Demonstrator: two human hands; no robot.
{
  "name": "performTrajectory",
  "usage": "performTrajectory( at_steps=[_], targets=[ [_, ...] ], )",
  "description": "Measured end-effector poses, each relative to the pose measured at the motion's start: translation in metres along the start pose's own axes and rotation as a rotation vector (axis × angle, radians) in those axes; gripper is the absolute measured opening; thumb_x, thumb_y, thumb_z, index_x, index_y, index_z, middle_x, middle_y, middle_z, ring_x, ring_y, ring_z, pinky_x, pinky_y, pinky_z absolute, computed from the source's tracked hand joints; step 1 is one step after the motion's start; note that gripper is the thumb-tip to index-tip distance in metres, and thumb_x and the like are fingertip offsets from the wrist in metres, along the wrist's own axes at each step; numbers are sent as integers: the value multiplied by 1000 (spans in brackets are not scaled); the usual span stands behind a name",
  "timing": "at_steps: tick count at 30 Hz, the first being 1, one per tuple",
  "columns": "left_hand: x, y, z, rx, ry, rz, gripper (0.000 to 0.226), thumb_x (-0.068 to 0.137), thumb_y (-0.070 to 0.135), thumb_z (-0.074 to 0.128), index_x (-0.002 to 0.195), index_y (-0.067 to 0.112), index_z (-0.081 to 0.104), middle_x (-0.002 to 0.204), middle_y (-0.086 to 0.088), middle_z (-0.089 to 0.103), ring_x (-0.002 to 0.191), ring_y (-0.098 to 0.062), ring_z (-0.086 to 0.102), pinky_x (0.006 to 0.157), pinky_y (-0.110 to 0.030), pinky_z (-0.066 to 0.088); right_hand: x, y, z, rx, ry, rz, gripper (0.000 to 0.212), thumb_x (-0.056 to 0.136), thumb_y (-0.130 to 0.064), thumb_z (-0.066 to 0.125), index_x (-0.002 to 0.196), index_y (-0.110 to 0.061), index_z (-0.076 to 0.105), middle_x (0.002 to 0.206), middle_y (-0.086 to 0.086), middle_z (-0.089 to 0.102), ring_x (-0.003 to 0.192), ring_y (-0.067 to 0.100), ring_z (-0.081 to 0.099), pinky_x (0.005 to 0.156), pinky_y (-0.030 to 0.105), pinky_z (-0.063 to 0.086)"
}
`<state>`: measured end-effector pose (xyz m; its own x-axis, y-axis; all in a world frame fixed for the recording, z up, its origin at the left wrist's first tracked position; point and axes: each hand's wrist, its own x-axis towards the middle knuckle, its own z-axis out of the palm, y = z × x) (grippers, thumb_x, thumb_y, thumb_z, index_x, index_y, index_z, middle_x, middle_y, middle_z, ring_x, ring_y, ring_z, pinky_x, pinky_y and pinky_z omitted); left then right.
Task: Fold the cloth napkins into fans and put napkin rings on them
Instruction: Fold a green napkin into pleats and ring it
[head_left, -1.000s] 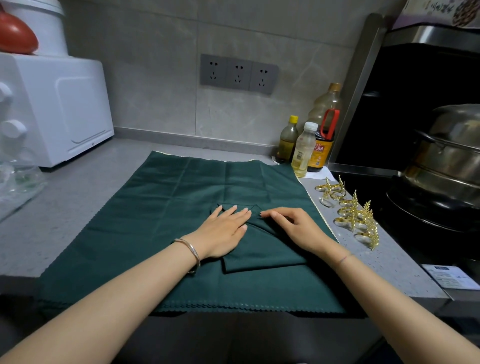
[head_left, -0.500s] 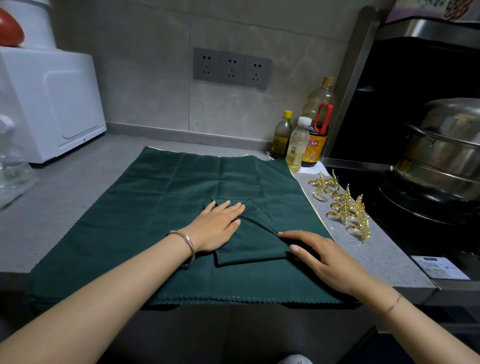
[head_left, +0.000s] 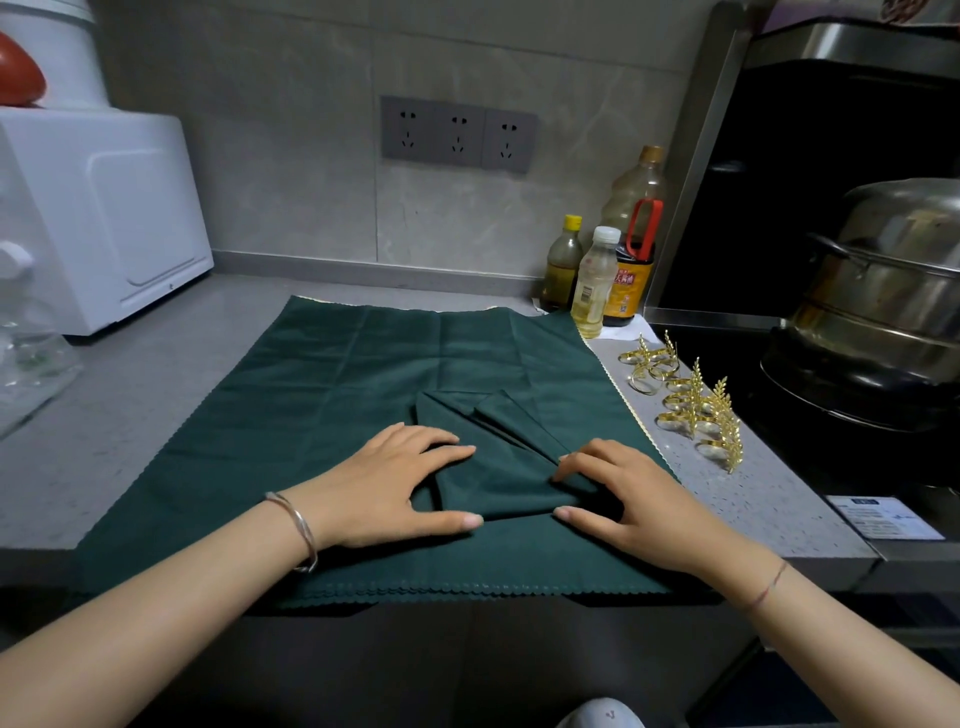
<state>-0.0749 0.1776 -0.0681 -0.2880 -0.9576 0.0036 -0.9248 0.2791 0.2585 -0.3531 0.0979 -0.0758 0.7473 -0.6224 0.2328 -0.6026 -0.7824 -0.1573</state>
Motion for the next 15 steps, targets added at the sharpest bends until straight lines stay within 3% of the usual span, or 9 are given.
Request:
performTrajectory(
  at_steps=[3,7,9,12,15],
  targets=[
    [2,0,-2,44,28,55,83,79,75,45,149,36,21,152,19,23,141,-1,16,115,-17,0,2,0,-1,-51,8,-3,46,83,-70,38,108,-35,54,100,-14,49,94,5,47,83,17,34],
    [2,1,-6,61,97,73,71,79,68,55,135,30,34,131,15,46,121,-6,43,103,-18,31,5,0,1,-125,31,-19,44,83,-70,40,94,-30,52,89,-13,46,82,9,45,76,20,32],
    [3,1,-5,79,104,85,60,77,64,57,122,29,38,118,13,52,108,-9,49,95,-23,38,7,0,1,-140,52,-30,43,83,-70,41,88,-28,51,85,-13,45,78,9,44,74,20,31],
    [4,-3,-3,130,123,137,50,77,60,52,115,29,42,111,12,55,104,-10,51,93,-25,40,9,-1,0,-150,63,-38,45,82,-70,41,83,-26,52,82,-12,47,74,11,47,69,22,35],
    [9,-9,-1,162,153,152,61,77,70,36,117,26,49,110,12,59,103,-12,57,88,-29,45,11,-3,-1,-146,72,-27,48,82,-71,39,80,-25,53,82,-10,50,73,11,49,64,24,39]
  ],
)
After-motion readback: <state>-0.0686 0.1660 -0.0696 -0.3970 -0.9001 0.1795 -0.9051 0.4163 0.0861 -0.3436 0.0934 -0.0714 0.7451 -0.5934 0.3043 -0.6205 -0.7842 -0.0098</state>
